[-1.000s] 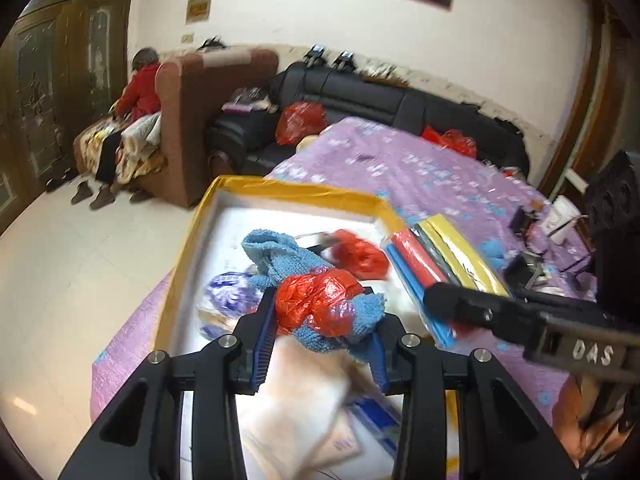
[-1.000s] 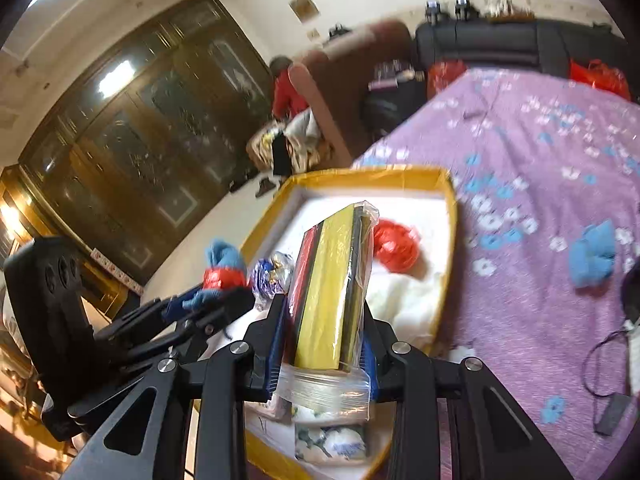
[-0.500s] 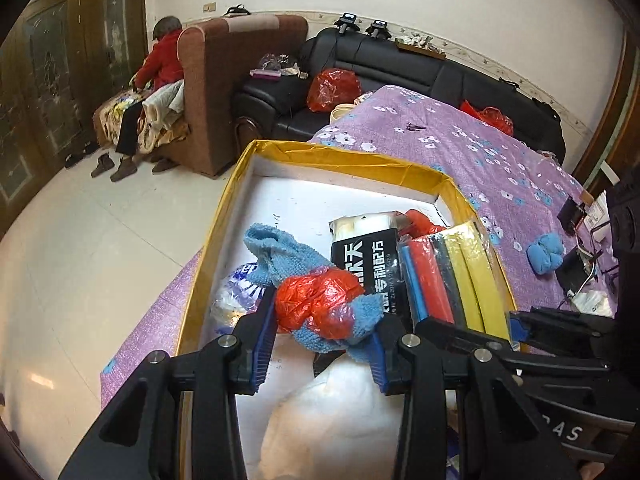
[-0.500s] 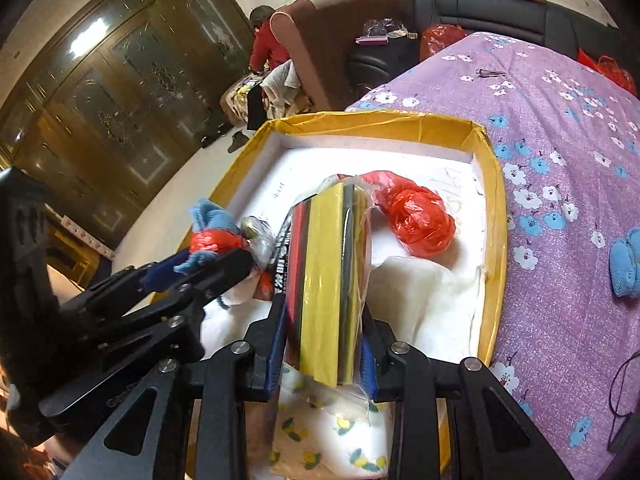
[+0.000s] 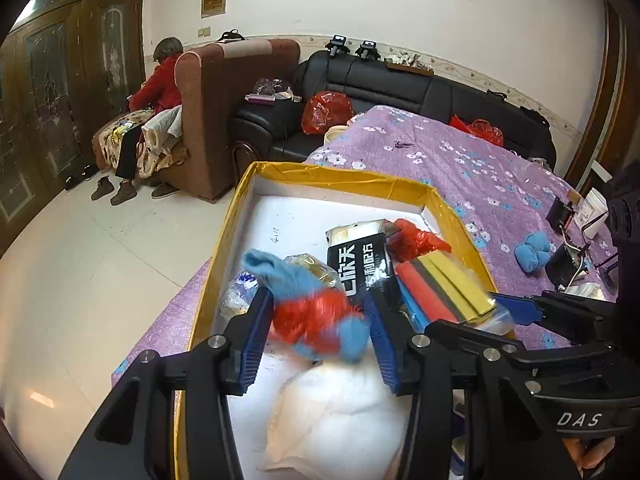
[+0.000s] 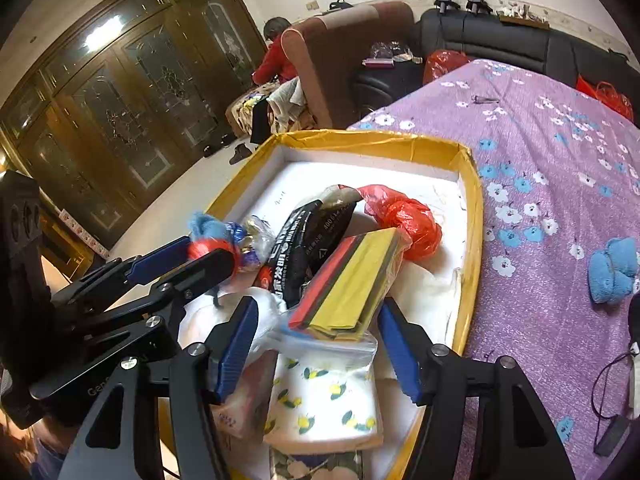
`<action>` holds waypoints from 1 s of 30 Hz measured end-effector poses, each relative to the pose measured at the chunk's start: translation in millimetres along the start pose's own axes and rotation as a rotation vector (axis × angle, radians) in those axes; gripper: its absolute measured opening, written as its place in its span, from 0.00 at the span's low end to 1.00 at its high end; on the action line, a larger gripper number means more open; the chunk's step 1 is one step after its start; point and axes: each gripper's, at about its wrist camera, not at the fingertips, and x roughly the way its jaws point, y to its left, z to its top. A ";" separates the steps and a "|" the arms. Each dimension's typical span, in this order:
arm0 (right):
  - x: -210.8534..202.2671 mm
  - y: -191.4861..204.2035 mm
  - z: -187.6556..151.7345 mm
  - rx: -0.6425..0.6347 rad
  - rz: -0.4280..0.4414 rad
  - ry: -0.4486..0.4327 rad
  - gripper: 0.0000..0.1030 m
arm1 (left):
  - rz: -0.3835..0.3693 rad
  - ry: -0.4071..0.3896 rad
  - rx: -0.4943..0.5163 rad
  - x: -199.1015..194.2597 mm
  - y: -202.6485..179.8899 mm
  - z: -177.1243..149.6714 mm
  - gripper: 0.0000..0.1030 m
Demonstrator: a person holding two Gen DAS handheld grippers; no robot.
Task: Organize soft objects
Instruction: 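Lower the towel and sponge bag into the box and open both grippers, then lift both open grippers out of the box and move back to the table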
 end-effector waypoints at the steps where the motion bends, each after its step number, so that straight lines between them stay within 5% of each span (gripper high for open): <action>1: -2.8 1.4 -2.0 -0.005 0.001 -0.005 0.66 | -0.001 -0.005 0.000 -1.7 -1.0 0.2 0.45; 11: -32.6 4.9 -9.7 -0.038 -0.015 -0.066 0.77 | -0.006 -0.069 0.010 -28.3 -8.7 1.7 0.62; 30: -61.3 13.9 -17.6 -0.084 -0.057 -0.161 0.84 | -0.014 -0.127 -0.013 -49.0 -7.4 -4.6 0.63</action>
